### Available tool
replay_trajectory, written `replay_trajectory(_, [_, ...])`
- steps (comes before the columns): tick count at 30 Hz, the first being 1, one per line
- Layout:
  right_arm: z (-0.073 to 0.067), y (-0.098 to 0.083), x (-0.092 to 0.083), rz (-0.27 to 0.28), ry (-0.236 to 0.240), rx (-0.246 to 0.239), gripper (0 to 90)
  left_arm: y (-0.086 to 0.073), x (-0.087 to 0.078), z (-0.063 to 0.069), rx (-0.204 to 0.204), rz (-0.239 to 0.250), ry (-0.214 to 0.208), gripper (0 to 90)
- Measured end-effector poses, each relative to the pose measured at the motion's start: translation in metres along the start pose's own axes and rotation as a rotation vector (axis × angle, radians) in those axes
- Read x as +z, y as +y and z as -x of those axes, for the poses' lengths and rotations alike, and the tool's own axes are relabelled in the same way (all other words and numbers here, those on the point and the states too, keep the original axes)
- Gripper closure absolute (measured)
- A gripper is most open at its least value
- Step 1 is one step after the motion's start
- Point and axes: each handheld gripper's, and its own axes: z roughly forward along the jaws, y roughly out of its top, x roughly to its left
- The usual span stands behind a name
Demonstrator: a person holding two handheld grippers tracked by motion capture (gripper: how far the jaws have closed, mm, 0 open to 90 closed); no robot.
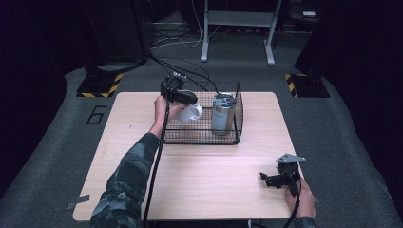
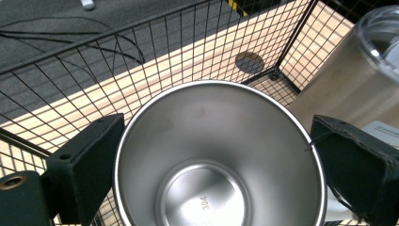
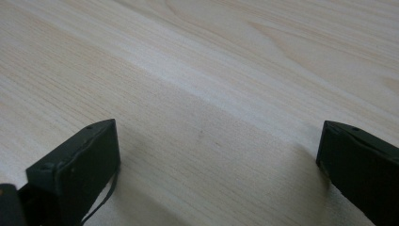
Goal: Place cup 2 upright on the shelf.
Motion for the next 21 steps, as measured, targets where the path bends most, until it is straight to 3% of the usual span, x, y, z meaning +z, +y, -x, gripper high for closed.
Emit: replay_trajectory(21, [-0.001,0.000,0.000,-0.002,0.001,0.008,0.0,-0.016,0.037,0.000,-0.035,-0.103,0.016,6.4])
